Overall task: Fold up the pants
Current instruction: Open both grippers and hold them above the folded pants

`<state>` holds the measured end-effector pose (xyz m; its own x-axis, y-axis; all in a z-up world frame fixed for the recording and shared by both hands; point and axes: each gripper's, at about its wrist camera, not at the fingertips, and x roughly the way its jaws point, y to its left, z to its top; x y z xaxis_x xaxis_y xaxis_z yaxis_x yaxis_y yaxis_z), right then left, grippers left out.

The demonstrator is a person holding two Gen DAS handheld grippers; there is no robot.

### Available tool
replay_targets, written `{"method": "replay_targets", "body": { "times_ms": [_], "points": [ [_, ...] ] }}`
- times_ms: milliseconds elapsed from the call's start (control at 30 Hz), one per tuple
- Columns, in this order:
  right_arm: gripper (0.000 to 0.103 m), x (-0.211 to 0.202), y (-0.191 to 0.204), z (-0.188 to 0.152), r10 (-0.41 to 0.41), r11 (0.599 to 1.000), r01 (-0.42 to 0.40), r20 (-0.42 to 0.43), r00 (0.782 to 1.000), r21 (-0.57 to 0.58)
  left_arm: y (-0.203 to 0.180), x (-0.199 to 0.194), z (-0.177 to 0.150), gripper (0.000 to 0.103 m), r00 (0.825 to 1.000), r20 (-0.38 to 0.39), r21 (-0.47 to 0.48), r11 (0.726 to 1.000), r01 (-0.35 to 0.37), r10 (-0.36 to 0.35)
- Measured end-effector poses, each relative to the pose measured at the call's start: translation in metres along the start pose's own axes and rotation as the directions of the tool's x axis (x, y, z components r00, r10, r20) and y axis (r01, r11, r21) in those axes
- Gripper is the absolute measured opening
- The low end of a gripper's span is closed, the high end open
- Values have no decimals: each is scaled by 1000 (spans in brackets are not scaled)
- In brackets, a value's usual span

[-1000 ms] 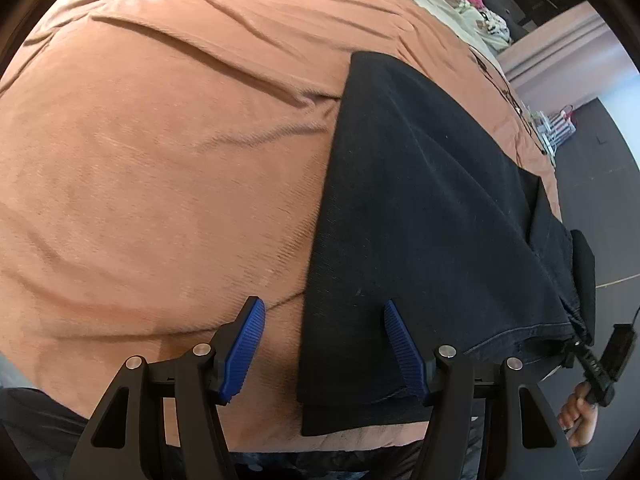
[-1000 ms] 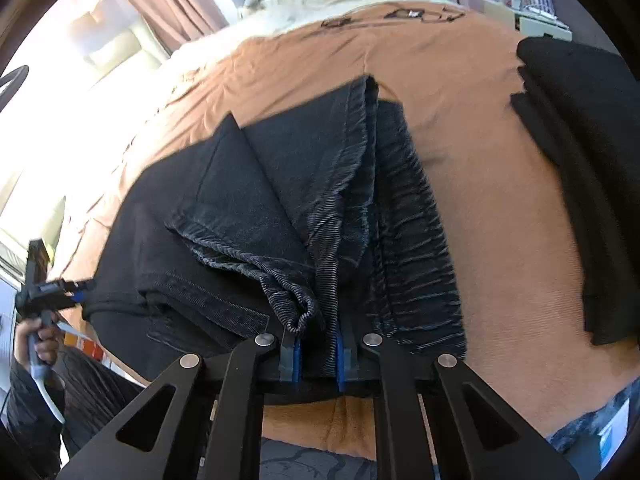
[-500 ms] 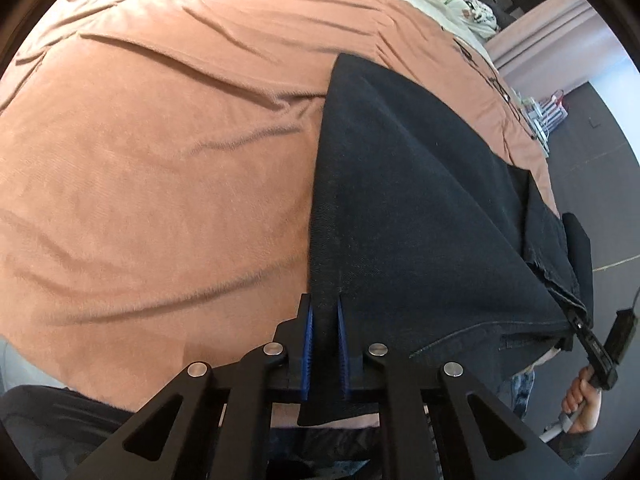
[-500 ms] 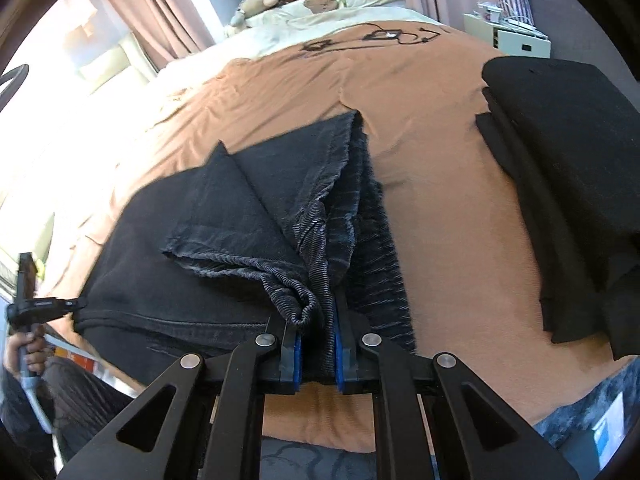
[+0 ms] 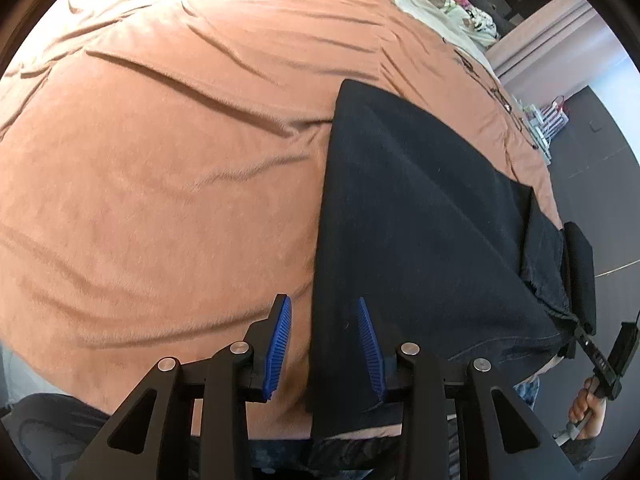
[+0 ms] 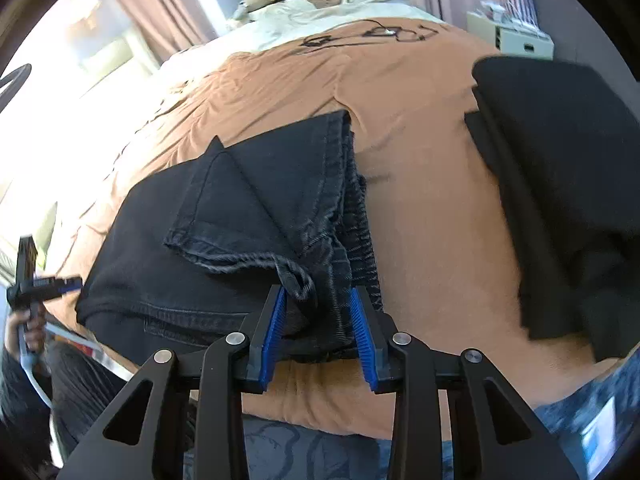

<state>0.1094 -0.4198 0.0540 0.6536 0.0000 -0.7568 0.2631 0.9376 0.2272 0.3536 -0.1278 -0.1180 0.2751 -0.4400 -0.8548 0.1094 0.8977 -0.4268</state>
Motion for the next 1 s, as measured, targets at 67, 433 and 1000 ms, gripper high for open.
{"method": "replay_targets", "body": {
  "times_ms": [67, 433, 1000],
  "points": [
    [31, -2, 7, 1, 3, 999, -3, -6, 1000, -38, -3, 1, 2, 37, 1000, 5, -2, 1000, 6, -6],
    [44, 15, 60, 21, 66, 984, -65, 2, 998, -164, -18, 6, 4, 38, 1000, 13, 29, 999, 15, -16],
    [56, 84, 24, 98, -90, 992, 86, -34, 995, -91, -10, 22, 17, 38, 1000, 10, 5, 1000, 10, -10]
  ]
}}
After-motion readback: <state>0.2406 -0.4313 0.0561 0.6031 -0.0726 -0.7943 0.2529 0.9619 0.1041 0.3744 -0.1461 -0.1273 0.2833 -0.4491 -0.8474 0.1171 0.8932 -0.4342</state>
